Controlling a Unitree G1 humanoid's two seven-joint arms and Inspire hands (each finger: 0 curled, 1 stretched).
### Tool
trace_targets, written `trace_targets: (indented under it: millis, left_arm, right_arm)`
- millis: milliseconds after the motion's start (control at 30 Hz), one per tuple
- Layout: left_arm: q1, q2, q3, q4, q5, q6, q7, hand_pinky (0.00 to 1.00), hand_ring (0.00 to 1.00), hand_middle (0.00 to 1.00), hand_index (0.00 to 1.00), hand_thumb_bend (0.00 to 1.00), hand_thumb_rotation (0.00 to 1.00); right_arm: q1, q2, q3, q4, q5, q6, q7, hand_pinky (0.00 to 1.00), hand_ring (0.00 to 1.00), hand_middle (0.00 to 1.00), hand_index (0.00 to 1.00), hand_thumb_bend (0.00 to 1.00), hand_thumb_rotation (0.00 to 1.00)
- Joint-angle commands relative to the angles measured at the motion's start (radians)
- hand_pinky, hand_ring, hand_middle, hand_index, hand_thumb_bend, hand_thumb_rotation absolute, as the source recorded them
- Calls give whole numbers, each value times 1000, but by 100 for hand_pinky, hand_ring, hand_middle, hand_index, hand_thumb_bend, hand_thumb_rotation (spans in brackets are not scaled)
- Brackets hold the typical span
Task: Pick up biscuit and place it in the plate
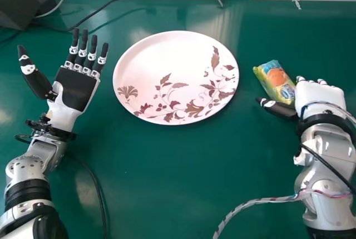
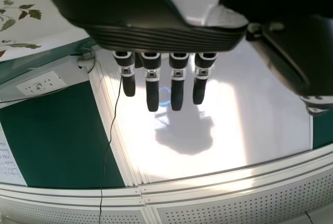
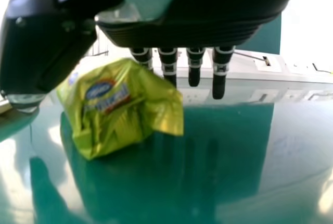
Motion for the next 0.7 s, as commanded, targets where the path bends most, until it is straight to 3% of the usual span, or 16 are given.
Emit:
trace_targets:
  millis: [0,167,267,400,667]
  left_arm:
    - [16,-8,8,11,-10,1,-5,96,88,91,92,100,62]
    - [18,-5,14,9,-21,31,-1,98,89,91,91,99,58]
    - [12,4,21,28,-33,55,-5,99,90,91,92,99,58]
    - [6,8,34,40,-55,88,20,99,90,92,93,99,58]
    - [-13,14,47,72,-59,101,18,96,87,90,92,100,60]
  right_arm:
    - [-17,-16,8,18,5,7,6,87,91,91,100,100,81]
    - [-21,-27,13,50,20,18,9,84,89,91,100,100,80]
    - [-20,-35,15,60,28,24,9,77,84,88,100,94,80]
    - [-14,-47,17,54,35,30,5,70,77,83,96,80,71]
    - [3,-81,15,33,45,25,-11,65,70,76,90,65,60]
